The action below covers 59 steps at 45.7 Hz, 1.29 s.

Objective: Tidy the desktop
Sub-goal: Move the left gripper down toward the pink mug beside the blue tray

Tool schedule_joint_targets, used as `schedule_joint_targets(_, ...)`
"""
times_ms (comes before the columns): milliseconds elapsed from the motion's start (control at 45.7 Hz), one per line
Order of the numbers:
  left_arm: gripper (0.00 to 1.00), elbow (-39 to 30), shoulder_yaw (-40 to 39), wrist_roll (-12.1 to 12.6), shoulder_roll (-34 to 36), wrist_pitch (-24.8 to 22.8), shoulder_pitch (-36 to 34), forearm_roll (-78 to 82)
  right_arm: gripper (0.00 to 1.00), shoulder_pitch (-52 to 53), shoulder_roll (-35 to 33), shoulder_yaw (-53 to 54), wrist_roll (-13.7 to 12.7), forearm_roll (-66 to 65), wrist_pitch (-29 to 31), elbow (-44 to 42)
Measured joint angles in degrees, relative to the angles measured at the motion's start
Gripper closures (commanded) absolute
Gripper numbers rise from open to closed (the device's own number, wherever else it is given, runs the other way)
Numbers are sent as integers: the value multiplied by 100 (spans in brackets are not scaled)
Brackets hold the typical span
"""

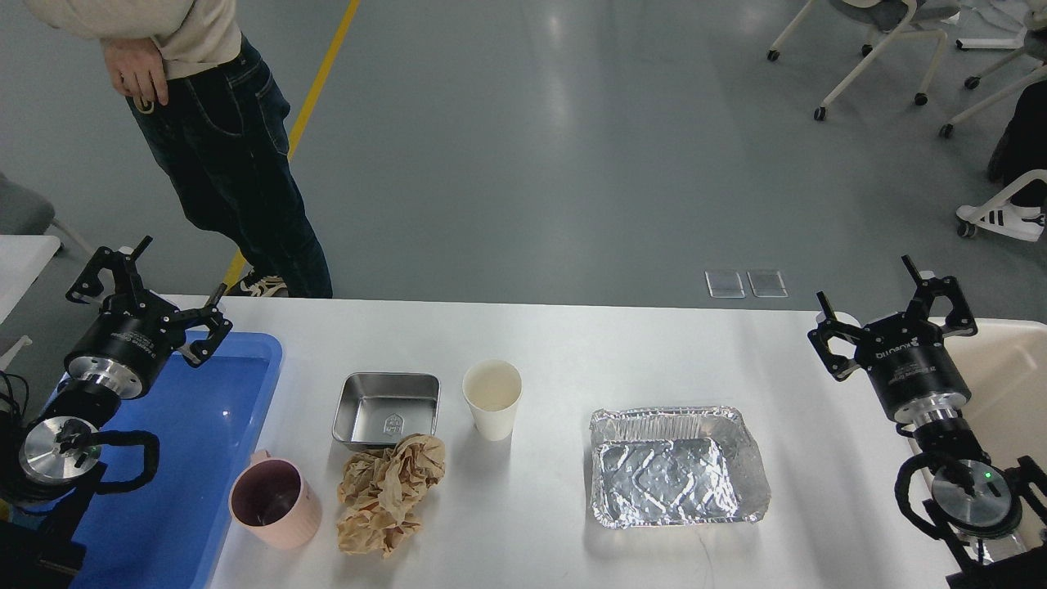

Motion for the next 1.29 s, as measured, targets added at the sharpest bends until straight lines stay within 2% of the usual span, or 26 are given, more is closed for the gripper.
schedule_joint_targets(153,3,-292,30,-26,58,102,33,972,0,-9,44,-8,-4,0,-12,13)
schedule_joint_targets(241,3,-397,223,6,337,267,48,1544,0,-13,65,-29,-4,0,-12,11)
schedule_joint_targets(372,3,-606,967,40,1173,556,1,2173,0,-13,77,-74,-4,0,-12,-1)
schedule_joint_targets(526,3,-939,1949,34,2218,588,-252,2616,0,3,77,-87,-3,0,-11,-9)
schedule_joint_targets(723,3,-1724,3208,33,3446,588,-675,3196,0,5,79,-203,0,-1,-10,-16)
schedule_joint_targets(1051,3,-2813,4475,73,4423,621,-683,4303,0,12,84,-272,0,-42,-21,-15)
schedule_joint_targets(1292,3,-3222,4694,44,5603,767,-566,4386,0,14,85,-278,1,-44,-31,-11)
